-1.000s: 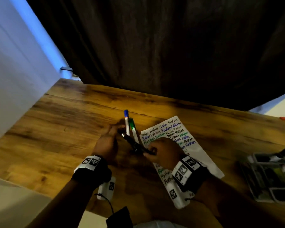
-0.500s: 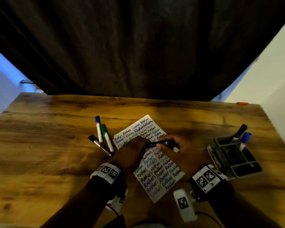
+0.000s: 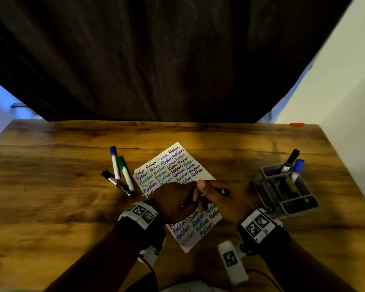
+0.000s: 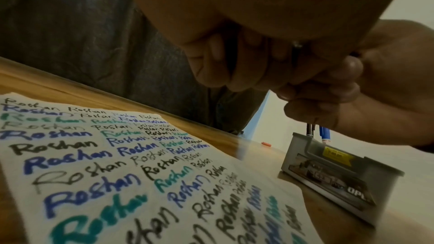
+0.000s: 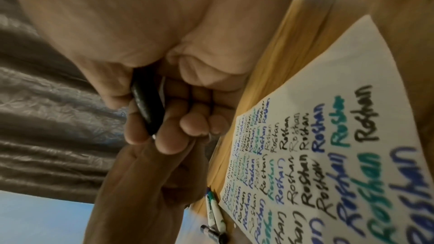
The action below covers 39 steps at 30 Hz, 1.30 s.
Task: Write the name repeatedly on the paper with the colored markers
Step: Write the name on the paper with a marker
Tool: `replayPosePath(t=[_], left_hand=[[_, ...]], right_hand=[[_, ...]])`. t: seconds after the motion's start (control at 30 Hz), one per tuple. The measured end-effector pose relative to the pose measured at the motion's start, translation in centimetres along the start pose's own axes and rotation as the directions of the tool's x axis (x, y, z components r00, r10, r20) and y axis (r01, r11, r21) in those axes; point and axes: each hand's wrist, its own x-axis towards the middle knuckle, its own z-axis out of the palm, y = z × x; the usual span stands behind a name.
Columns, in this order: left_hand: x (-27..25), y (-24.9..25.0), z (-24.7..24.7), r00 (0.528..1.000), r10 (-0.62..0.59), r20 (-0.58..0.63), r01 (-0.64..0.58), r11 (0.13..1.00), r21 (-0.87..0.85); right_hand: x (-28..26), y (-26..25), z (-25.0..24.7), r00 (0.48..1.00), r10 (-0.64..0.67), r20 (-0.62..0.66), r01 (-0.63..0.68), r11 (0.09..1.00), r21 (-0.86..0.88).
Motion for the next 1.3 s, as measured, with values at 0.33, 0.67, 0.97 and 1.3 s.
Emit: replayPosePath(t=[0.33, 0.67, 0.97, 1.3], left_hand=[[-1.7, -4.4, -0.8, 0.913, -0.407, 0.01, 0.407, 0.912, -0.046], [2.8, -6.1, 0.9, 0.919, -0.393, 0.04, 0.395, 0.918, -0.046], [3.6, -8.1, 2.6, 0.892, -0.415, 0.182, 0.439, 0.889, -0.126], [3.6, -8.9, 3.0, 0.896, -0.413, 0.166, 0.439, 0.879, -0.185]], right_hand=[[0.6, -2.1, -6.2, 0.961, -0.015, -0.277, 0.074, 0.976, 0.205], [3.9, 5.6, -4.0, 0.925, 0.06, -0.375, -0.013, 0.992, 0.126], [5.0, 9.4, -3.0, 0.928, 0.001, -0.374, -0.055, 0.989, -0.135], [5.3, 11.5, -3.2, 0.956, 0.026, -0.292, -0.127, 0.934, -0.335]])
